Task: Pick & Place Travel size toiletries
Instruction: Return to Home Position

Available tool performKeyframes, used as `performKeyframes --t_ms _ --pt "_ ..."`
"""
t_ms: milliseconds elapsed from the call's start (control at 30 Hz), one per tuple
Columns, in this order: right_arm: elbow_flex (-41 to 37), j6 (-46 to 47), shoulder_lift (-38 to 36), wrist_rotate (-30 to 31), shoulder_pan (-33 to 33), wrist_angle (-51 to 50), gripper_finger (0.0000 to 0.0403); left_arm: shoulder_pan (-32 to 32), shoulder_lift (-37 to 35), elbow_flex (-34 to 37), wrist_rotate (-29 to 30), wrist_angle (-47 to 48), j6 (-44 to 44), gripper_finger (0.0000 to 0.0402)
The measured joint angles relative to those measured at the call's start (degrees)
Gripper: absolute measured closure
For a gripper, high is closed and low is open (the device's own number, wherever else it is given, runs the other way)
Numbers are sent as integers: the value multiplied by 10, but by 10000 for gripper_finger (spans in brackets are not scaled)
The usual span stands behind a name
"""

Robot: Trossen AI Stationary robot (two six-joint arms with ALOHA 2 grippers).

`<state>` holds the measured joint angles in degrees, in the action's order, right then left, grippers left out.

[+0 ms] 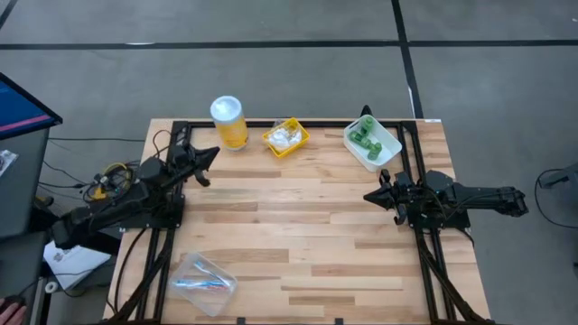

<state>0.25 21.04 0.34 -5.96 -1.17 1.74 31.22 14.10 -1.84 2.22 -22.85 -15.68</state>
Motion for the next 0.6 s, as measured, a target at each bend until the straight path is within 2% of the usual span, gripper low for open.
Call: performKeyframes --t_ms 167,367,600 --pt "0 0 0 0 0 0 403 -30 -28 15 11 5 21 401" --pt "0 0 0 0 0 0 403 -84 -18 15 24 9 71 401" --pt "0 0 0 0 0 0 403 -142 -17 15 37 1 79 401"
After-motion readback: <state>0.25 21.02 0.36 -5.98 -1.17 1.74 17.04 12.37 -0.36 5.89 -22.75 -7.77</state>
